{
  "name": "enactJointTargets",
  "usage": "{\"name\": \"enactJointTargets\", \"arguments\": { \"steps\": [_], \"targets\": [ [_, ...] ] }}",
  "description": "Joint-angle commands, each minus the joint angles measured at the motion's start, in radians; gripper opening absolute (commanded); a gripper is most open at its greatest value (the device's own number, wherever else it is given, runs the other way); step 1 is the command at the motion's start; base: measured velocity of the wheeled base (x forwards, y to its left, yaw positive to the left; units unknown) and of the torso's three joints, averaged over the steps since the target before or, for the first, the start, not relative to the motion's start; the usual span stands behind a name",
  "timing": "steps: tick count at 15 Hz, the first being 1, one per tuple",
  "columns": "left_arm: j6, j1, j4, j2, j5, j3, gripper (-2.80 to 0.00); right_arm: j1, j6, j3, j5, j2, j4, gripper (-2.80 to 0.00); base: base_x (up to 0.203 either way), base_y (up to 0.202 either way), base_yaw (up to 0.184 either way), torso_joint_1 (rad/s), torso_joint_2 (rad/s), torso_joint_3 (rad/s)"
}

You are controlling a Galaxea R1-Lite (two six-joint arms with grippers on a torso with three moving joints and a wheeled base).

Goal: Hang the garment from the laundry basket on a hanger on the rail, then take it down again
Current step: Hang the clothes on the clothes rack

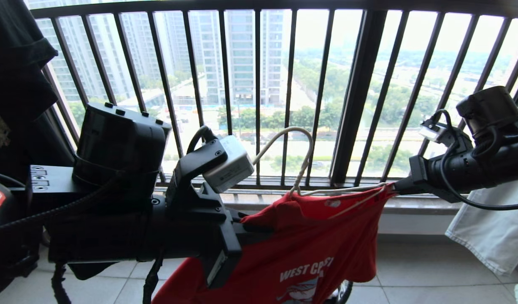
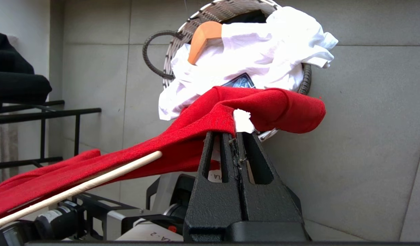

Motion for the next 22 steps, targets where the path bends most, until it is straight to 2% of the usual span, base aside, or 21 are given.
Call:
{"name": "enactJointTargets", "arguments": {
  "steps": [1,8,10,11,14,17,19,21,22],
  "targets": [
    [0.031,-0.001,0.001,0.010,-0.003,0.011,-2.80,-0.005,0.002,-0.027,0.002,0.000,0.039,-2.80,0.000,0.000,0.000,0.000,0.00,0.000],
    [0.041,-0.002,-0.006,0.062,-0.002,0.011,-2.80,-0.005,0.002,-0.035,0.002,-0.028,0.047,-2.80,0.000,0.000,0.000,0.000,0.00,0.000],
    [0.034,0.001,-0.067,0.090,-0.001,0.010,-2.80,0.009,0.002,-0.057,0.002,-0.055,0.047,-2.80,0.000,0.000,0.000,0.000,0.00,0.000],
    [0.021,0.014,-0.118,0.112,-0.001,0.010,-2.80,0.033,0.001,-0.083,-0.002,-0.056,0.048,-2.80,0.000,0.000,0.000,0.000,0.00,0.000],
    [-0.073,0.031,-0.256,0.173,0.000,0.008,-2.80,0.094,0.001,-0.223,-0.046,-0.039,0.106,-2.80,0.000,0.000,0.000,0.000,0.00,0.000],
    [-0.128,0.051,-0.383,0.233,0.015,-0.003,-2.80,0.194,-0.013,-0.396,-0.189,0.021,0.184,-2.80,0.000,0.000,0.000,0.000,0.00,0.000],
    [-0.149,0.052,-0.425,0.273,0.076,-0.023,-2.80,0.248,-0.043,-0.499,-0.294,0.050,0.223,-2.80,0.000,0.000,0.000,0.000,0.00,0.000],
    [-0.169,0.043,-0.519,0.317,0.124,-0.027,-2.80,0.300,-0.088,-0.610,-0.404,0.092,0.266,-2.80,0.000,0.000,0.000,0.000,0.00,0.000],
    [-0.178,0.030,-0.572,0.339,0.132,-0.021,-2.80,0.332,-0.125,-0.643,-0.497,0.115,0.275,-2.80,0.000,0.000,0.000,0.000,0.00,0.000]
  ]
}}
